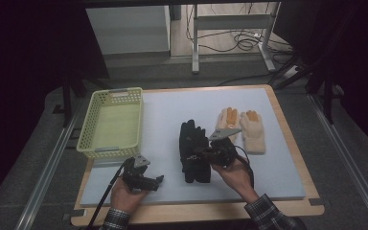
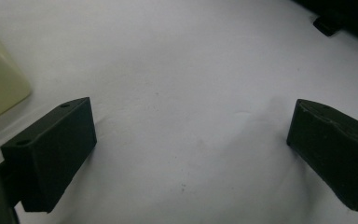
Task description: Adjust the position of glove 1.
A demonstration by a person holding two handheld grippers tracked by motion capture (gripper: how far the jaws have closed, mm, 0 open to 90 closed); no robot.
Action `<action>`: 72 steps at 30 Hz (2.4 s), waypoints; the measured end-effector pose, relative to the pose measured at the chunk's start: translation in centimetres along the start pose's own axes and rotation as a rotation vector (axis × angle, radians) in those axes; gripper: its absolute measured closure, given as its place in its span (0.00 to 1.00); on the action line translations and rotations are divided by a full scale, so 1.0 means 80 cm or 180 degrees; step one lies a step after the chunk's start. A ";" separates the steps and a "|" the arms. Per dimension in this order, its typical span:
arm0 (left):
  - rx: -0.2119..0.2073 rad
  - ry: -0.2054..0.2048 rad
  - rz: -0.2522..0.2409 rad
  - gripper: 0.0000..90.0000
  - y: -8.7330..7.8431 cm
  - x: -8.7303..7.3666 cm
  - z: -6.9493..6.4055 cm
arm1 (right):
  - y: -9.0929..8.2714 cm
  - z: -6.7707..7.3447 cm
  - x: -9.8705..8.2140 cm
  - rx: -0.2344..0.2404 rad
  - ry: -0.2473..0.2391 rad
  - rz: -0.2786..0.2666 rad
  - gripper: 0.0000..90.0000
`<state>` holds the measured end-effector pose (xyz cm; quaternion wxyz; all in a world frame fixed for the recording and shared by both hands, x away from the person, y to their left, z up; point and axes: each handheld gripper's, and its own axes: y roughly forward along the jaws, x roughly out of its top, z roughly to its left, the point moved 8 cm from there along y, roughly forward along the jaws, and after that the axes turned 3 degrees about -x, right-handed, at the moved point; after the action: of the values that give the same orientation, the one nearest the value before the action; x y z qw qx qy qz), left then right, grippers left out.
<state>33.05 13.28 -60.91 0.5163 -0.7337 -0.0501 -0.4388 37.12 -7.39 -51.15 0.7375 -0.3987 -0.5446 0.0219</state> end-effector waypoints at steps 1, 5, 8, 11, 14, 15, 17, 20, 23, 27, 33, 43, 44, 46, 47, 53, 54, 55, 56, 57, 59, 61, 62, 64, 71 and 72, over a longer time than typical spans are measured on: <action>0.0001 0.0009 0.0008 0.02 0.000 0.000 0.000 | 0.000 0.004 -0.011 -0.0034 0.0003 0.0028 0.94; 0.0000 0.0012 0.0019 0.02 -0.001 -0.001 0.000 | 0.005 0.004 -0.030 -0.0031 0.0113 0.0055 0.94; 0.0001 0.0002 0.0010 0.02 0.000 0.000 0.000 | 0.014 0.003 -0.043 -0.0030 0.0162 0.0085 0.93; 0.0001 0.0016 0.0022 0.02 -0.001 -0.001 0.000 | 0.020 0.002 -0.049 -0.0085 0.0120 0.0098 0.93; 0.0000 0.0013 0.0017 0.02 0.000 -0.001 0.000 | 0.032 0.002 -0.060 -0.0162 0.0064 0.0158 0.89; -0.0001 0.0013 0.0018 0.02 0.000 -0.001 0.000 | 0.033 0.002 -0.061 -0.0181 0.0044 0.0147 0.87; -0.0001 0.0013 0.0018 0.02 0.000 -0.001 0.000 | 0.034 0.002 -0.061 -0.0192 0.0041 0.0144 0.85; -0.0001 0.0014 0.0018 0.02 -0.001 -0.001 0.000 | 0.032 0.000 -0.060 -0.0220 0.0027 0.0152 0.78; 0.0001 0.0002 0.0008 0.02 0.000 0.000 0.000 | 0.023 -0.002 -0.057 -0.0262 -0.0014 0.0136 0.70; 0.0000 0.0002 0.0009 0.02 0.000 0.000 0.000 | 0.010 -0.008 -0.052 -0.0285 0.0005 0.0077 0.67; 0.0001 0.0001 0.0008 0.02 0.000 0.000 0.000 | -0.010 -0.019 -0.050 -0.0348 0.0001 0.0051 0.71; -0.0001 0.0014 0.0018 0.02 0.000 -0.001 0.000 | -0.015 -0.040 -0.086 -0.0340 -0.0017 0.0309 0.98; -0.0001 0.0013 0.0017 0.02 0.000 -0.001 0.000 | -0.012 -0.040 -0.090 -0.0332 -0.0025 0.0326 0.98; -0.0001 0.0014 0.0017 0.02 0.000 -0.001 0.000 | -0.008 -0.040 -0.098 -0.0312 -0.0044 0.0351 0.98; -0.0001 0.0014 0.0019 0.02 -0.001 -0.001 0.000 | -0.004 -0.037 -0.103 -0.0291 -0.0048 0.0362 0.98; 0.0000 0.0014 0.0017 0.02 0.000 -0.001 0.000 | 0.007 -0.029 -0.109 -0.0234 -0.0112 0.0372 0.98; 0.0000 0.0014 0.0017 0.02 0.000 -0.001 0.000 | 0.009 -0.025 -0.108 -0.0217 -0.0112 0.0374 0.98; 0.0000 0.0014 0.0017 0.02 0.000 -0.001 0.000 | 0.009 -0.025 -0.108 -0.0217 -0.0112 0.0374 0.98; 0.0000 0.0015 0.0018 0.02 -0.001 -0.001 0.000 | 0.010 -0.023 -0.108 -0.0199 -0.0117 0.0366 0.98; 0.0002 0.0016 0.0018 0.02 -0.001 -0.001 0.000 | 0.011 -0.022 -0.107 -0.0183 -0.0122 0.0363 0.98; 0.0005 0.0013 0.0017 0.02 -0.001 -0.001 0.000 | 0.014 -0.017 -0.106 -0.0147 -0.0134 0.0354 0.98; 0.0011 0.0014 0.0012 0.03 -0.002 -0.001 -0.001 | 0.017 -0.012 -0.105 -0.0117 -0.0139 0.0344 0.98; 0.0003 0.0014 0.0014 0.03 -0.002 -0.001 -0.001 | 0.019 -0.010 -0.104 -0.0100 -0.0151 0.0340 0.98; -0.0019 0.0022 0.0019 0.05 -0.005 -0.003 -0.001 | 0.023 -0.006 -0.102 -0.0073 -0.0160 0.0333 0.98; -0.0113 0.0108 0.0005 0.06 -0.010 -0.008 0.004 | 0.036 0.007 -0.095 0.0000 -0.0190 0.0318 0.97; -0.0116 0.0106 0.0004 0.06 -0.010 -0.008 0.004 | 0.040 0.010 -0.093 0.0011 -0.0205 0.0321 0.97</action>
<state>32.39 14.15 -60.83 0.5039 -0.7356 -0.0329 -0.4514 34.71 -8.24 -58.87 0.7182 -0.4235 -0.5473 0.0728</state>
